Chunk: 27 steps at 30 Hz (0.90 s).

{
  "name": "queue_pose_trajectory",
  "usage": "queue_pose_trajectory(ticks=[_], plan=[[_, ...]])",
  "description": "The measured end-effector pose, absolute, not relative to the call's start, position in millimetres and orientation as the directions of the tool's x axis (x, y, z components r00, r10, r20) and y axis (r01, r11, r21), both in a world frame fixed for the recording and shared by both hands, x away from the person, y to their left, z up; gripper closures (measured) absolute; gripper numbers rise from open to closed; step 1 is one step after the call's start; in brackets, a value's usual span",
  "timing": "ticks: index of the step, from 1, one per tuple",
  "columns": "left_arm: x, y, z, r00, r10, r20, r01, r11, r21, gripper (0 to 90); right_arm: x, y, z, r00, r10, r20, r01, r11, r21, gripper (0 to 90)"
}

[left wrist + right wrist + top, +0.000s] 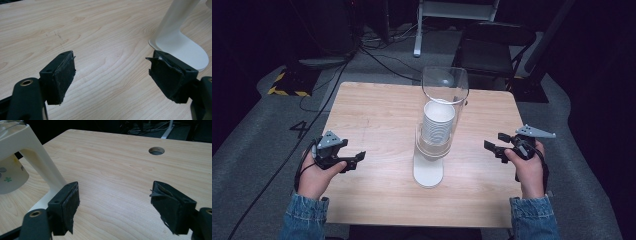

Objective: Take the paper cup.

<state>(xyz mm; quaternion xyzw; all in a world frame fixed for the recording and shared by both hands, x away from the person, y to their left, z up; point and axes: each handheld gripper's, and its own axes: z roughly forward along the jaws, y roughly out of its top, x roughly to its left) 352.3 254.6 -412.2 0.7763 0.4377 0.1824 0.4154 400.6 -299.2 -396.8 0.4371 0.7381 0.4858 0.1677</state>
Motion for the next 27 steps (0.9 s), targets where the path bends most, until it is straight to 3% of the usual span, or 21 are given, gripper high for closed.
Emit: queue_pose_trajectory(ticks=[9, 27], plan=[[357.1, 249.8, -411.3, 0.569, 0.818, -0.085, 0.524, -0.281, 0.804, 21.4, 392.7, -298.1, -394.3, -0.563, 0.81, 0.163, 0.468, 0.149, 0.871, 22.9], [357.7, 244.7, -413.6, 0.586, 0.805, -0.093, 0.526, -0.291, 0.799, 21.3, 380.8, -244.6, -384.9, -0.705, 0.698, 0.128, 0.389, 0.229, 0.893, 19.1]])
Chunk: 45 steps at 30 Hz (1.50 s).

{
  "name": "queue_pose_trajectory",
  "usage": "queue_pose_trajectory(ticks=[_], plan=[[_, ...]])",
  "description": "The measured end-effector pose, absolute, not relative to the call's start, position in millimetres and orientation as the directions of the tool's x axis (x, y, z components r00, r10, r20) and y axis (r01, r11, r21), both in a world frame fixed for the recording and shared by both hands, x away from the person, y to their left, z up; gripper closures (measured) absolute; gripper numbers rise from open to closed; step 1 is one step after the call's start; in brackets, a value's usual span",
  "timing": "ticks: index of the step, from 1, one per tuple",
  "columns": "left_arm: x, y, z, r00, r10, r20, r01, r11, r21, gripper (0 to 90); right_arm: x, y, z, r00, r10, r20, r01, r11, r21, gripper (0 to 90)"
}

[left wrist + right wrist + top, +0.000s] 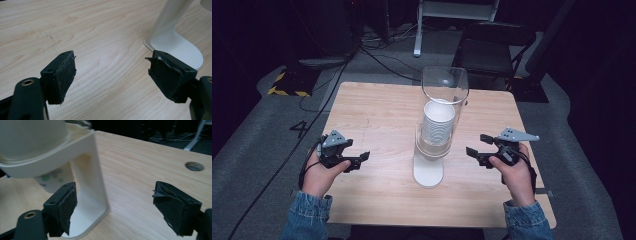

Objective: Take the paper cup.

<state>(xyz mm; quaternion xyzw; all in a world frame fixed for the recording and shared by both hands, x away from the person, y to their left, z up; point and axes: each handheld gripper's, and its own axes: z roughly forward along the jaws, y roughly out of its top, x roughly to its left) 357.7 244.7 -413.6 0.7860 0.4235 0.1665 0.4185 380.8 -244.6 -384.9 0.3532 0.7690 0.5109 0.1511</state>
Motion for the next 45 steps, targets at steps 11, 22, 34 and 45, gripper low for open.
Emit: queue_pose_trajectory(ticks=[11, 22, 34, 45], plan=[[358.9, 236.0, -419.0, 0.6, 0.793, -0.103, 0.532, -0.3, 0.792, 21.2, 370.3, -202.3, -388.0, -0.782, 0.605, 0.149, 0.374, 0.263, 0.889, 17.4], [359.0, 235.6, -419.3, 0.602, 0.792, -0.101, 0.53, -0.302, 0.792, 21.1, 369.7, -173.0, -400.9, -0.806, 0.573, 0.146, 0.365, 0.288, 0.885, 15.8], [359.9, 234.4, -421.8, 0.603, 0.79, -0.106, 0.535, -0.303, 0.788, 21.1, 374.8, -140.4, -420.5, -0.8, 0.587, 0.127, 0.355, 0.293, 0.888, 15.8], [361.0, 235.3, -424.1, 0.602, 0.791, -0.111, 0.542, -0.302, 0.785, 21.1, 378.8, -130.7, -427.1, -0.764, 0.629, 0.143, 0.313, 0.168, 0.935, 16.6]])
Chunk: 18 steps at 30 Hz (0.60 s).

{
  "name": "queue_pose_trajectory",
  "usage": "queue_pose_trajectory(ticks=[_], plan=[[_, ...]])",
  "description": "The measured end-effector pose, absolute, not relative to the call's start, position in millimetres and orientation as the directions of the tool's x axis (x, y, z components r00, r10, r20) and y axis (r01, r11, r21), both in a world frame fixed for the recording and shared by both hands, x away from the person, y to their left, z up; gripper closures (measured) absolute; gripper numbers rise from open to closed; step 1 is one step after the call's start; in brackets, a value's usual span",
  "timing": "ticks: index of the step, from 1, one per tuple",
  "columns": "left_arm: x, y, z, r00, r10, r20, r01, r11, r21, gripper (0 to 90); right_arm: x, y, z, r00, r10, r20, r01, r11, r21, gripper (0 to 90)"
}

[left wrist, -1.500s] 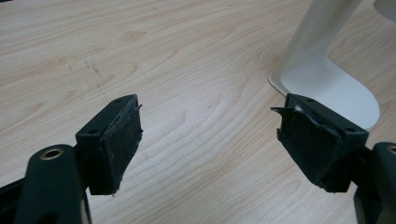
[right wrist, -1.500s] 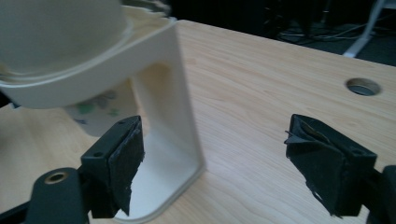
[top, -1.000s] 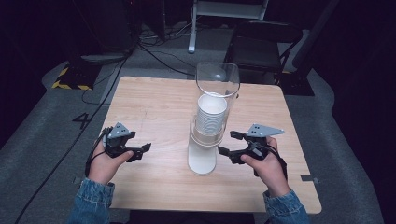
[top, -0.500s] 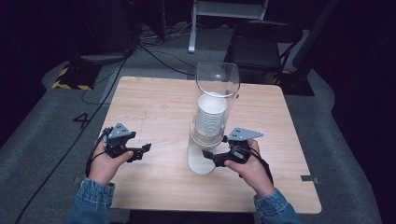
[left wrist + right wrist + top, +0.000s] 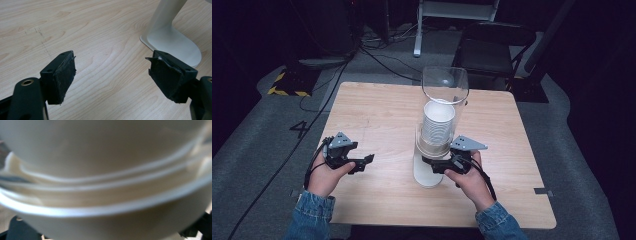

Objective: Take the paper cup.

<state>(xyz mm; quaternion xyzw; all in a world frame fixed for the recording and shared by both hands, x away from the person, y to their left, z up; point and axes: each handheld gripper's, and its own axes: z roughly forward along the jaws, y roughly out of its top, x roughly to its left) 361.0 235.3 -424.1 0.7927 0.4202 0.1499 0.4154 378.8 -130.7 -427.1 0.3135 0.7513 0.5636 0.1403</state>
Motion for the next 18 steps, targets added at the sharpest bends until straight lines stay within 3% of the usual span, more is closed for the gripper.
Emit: queue_pose_trajectory(ticks=[12, 18], plan=[[361.6, 234.0, -426.5, 0.605, 0.788, -0.117, 0.546, -0.303, 0.781, 21.0, 373.1, -125.7, -425.9, -0.763, 0.645, 0.044, 0.198, 0.168, 0.966, 29.3], [361.7, 233.9, -426.8, 0.605, 0.787, -0.117, 0.546, -0.304, 0.781, 21.1, 372.1, -125.4, -426.2, -0.761, 0.648, 0.022, 0.181, 0.179, 0.967, 31.2]])
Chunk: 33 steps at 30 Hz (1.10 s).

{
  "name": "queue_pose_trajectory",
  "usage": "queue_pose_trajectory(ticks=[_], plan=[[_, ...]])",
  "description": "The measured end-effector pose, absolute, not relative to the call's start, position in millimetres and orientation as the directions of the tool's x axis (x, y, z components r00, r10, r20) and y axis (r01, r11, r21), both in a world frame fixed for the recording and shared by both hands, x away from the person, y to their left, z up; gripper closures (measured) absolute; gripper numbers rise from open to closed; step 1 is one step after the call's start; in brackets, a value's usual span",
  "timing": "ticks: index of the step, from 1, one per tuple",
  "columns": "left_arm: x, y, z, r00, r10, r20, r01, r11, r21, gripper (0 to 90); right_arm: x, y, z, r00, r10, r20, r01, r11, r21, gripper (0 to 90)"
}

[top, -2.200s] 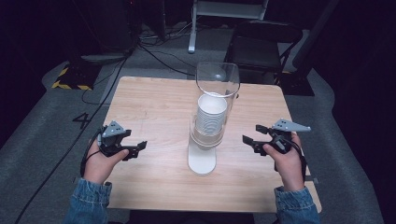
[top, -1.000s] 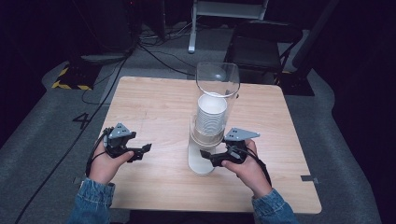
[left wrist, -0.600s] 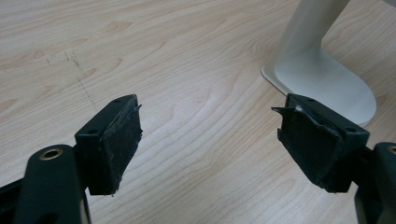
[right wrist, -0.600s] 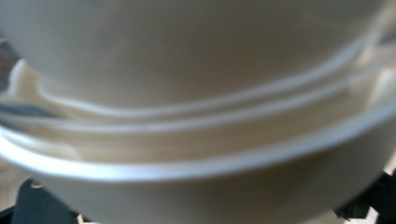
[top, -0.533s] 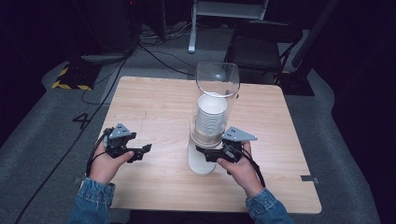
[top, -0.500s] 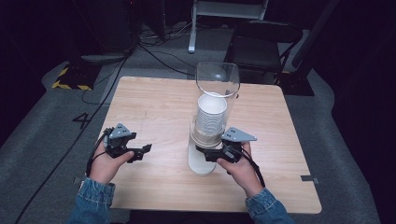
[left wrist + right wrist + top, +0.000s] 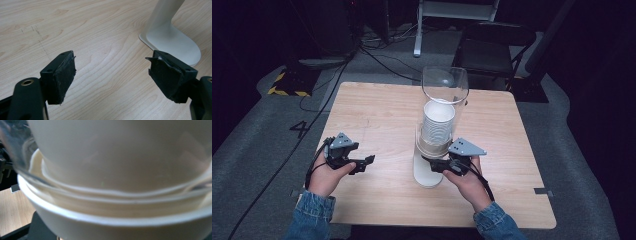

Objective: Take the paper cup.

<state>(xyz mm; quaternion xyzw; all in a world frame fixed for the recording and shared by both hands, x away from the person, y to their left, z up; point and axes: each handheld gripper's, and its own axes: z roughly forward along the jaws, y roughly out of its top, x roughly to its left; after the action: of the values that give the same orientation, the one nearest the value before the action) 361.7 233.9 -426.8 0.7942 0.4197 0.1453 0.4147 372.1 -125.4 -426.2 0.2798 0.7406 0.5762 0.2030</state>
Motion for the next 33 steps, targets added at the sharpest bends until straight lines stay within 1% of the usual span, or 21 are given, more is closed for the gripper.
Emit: queue_pose_trajectory(ticks=[15, 22, 33], plan=[[362.0, 234.7, -428.6, 0.607, 0.785, -0.122, 0.551, -0.305, 0.777, 21.1, 372.6, -126.2, -434.6, -0.771, 0.636, 0.032, 0.211, 0.209, 0.955, 33.7], [361.9, 234.7, -429.0, 0.607, 0.785, -0.127, 0.553, -0.302, 0.776, 21.1, 372.6, -126.2, -438.2, -0.77, 0.637, 0.016, 0.199, 0.217, 0.956, 34.7], [361.7, 233.8, -429.4, 0.61, 0.782, -0.126, 0.551, -0.304, 0.778, 21.1, 371.0, -127.0, -439.2, -0.768, 0.64, 0.029, 0.215, 0.216, 0.952, 35.5]])
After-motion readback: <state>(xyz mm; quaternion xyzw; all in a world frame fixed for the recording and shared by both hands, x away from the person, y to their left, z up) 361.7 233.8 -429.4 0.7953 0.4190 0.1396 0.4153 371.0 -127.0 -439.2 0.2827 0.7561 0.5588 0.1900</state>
